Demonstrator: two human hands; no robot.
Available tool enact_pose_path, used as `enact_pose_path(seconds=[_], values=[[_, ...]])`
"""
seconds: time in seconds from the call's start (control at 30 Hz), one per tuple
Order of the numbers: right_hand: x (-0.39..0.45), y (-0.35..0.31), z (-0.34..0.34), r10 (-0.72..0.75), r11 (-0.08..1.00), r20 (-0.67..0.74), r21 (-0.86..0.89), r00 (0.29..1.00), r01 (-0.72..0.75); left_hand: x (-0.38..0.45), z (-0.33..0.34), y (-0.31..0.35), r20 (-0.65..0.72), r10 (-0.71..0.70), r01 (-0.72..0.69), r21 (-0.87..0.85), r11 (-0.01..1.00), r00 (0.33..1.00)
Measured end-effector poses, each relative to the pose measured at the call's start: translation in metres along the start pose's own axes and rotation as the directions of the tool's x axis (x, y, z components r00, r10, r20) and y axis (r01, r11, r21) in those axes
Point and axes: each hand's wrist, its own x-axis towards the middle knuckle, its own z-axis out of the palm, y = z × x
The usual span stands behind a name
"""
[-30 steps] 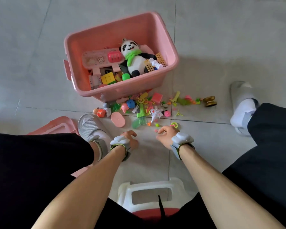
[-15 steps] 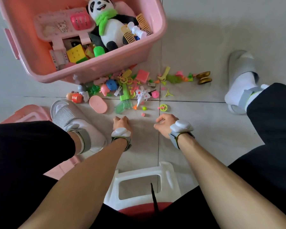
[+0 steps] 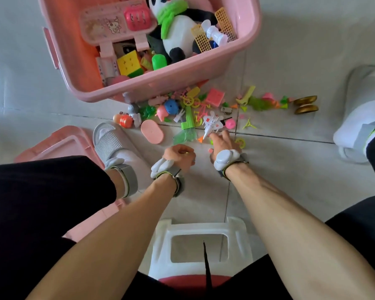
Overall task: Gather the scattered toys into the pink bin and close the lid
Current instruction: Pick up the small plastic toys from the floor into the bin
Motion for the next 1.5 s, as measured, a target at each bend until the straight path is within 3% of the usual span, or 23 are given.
enact_pose_path(seconds=[0.17, 0.37, 0.47, 0.57, 0.63, 0.73, 0.77, 0.83, 1.0, 1.2, 1.33, 1.5], values=[[0.012, -0.008, 0.008, -0.094, 0.985, 0.144, -0.127, 0.985, 0.113, -0.007, -0.012, 0.012, 0.008, -0.050, 0.050, -0.212, 0.976, 0.999], [0.015, -0.008, 0.005, -0.186, 0.967, 0.199, -0.138, 0.962, 0.215, -0.010, -0.017, 0.018, 0.032, -0.090, 0.095, -0.356, 0.929, 0.995], [0.010, -0.009, -0.003, -0.128, 0.988, 0.194, -0.060, 0.973, 0.142, -0.013, -0.021, 0.021, 0.037, -0.094, 0.101, -0.373, 0.922, 0.995], [0.000, -0.007, -0.013, 0.032, 0.987, 0.138, 0.152, 0.990, -0.053, -0.017, -0.026, 0.024, 0.018, -0.109, 0.107, -0.409, 0.906, 0.994], [-0.003, -0.006, -0.016, 0.123, 0.900, 0.153, 0.400, 0.980, -0.176, -0.020, -0.032, 0.026, 0.025, -0.109, 0.110, -0.410, 0.906, 0.994], [-0.016, -0.016, -0.029, 0.174, 0.547, 0.247, 0.781, 0.953, -0.302, -0.030, -0.041, 0.034, 0.071, -0.060, 0.081, -0.364, 0.928, 0.996], [-0.021, -0.021, -0.037, 0.148, 0.473, 0.255, 0.830, 0.956, -0.295, -0.034, -0.045, 0.037, 0.081, -0.032, 0.058, -0.336, 0.940, 0.996], [-0.028, -0.031, -0.053, 0.081, 0.429, 0.235, 0.869, 0.969, -0.247, -0.041, -0.054, 0.045, 0.102, 0.034, -0.007, -0.258, 0.966, 0.994], [-0.043, -0.052, -0.091, -0.010, 0.532, 0.121, 0.841, 0.993, -0.097, -0.062, -0.084, 0.073, 0.141, 0.200, -0.192, -0.070, 0.979, 0.969], [-0.059, -0.083, -0.152, -0.065, 0.592, -0.048, 0.802, 0.997, 0.077, -0.090, -0.129, 0.110, 0.109, 0.358, -0.361, 0.008, 0.932, 0.927], [-0.057, -0.105, -0.188, -0.117, 0.631, -0.076, 0.765, 0.990, 0.133, -0.104, -0.160, 0.130, 0.072, 0.396, -0.388, -0.098, 0.916, 0.915], [-0.035, -0.136, -0.214, -0.088, 0.629, -0.120, 0.763, 0.989, 0.148, -0.097, -0.187, 0.152, 0.029, 0.352, -0.309, -0.412, 0.857, 0.936]])
